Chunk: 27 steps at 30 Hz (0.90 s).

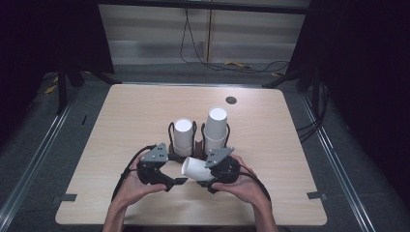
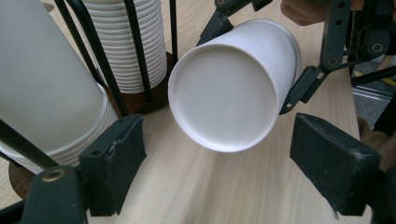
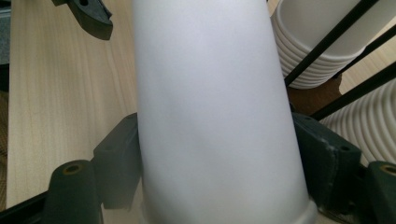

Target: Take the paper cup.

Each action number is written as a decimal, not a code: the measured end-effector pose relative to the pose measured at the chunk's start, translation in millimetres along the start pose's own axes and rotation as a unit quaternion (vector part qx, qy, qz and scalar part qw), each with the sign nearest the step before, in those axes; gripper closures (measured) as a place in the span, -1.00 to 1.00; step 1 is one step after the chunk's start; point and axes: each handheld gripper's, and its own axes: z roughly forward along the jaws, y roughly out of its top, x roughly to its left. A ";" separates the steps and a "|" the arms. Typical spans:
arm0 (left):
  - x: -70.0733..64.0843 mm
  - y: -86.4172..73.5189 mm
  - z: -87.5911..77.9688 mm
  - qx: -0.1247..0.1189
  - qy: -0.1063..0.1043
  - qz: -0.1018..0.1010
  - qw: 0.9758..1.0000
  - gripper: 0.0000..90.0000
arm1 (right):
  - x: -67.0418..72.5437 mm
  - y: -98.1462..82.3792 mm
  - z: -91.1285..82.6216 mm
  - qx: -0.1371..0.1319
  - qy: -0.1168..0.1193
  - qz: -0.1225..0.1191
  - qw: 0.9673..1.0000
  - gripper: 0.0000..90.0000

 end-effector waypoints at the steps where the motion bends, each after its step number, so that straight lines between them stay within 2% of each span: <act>1: 0.1 0.5 -0.5 0.001 0.000 0.001 1.000 -0.60 | -0.8 1.0 0.4 0.002 0.002 -0.005 1.000 -0.46; 3: 0.0 1.5 -0.5 0.010 -0.016 0.003 1.000 -0.54 | -1.3 2.0 1.1 0.004 0.004 -0.003 1.000 -0.46; 4: -0.2 2.7 -0.1 0.013 -0.017 0.006 1.000 -0.49 | -1.8 2.5 1.6 0.007 0.005 -0.007 1.000 -0.46; 6: 0.0 5.0 -0.3 0.015 -0.014 0.011 1.000 -0.52 | -2.2 3.7 2.2 0.016 0.007 -0.011 1.000 -0.45; 11: -0.3 7.5 1.5 0.013 -0.020 0.011 1.000 -0.50 | -2.6 6.7 2.2 0.031 0.012 -0.022 0.999 -0.45; 15: -0.2 8.4 6.0 0.025 -0.021 0.016 0.999 -0.49 | -4.8 6.3 4.5 0.038 0.013 -0.030 0.999 -0.45; 21: 0.9 8.1 8.7 0.038 -0.028 0.011 0.999 -0.50 | -5.1 5.7 6.7 0.050 0.021 -0.034 0.998 -0.45; 23: 1.6 7.9 8.9 0.045 -0.030 0.012 0.998 -0.41 | -4.5 7.4 7.6 0.061 0.019 -0.038 0.997 -0.44; 27: 3.1 6.9 10.5 0.050 -0.031 0.008 0.998 -0.45 | -3.9 11.2 8.7 0.072 0.027 -0.045 0.996 -0.44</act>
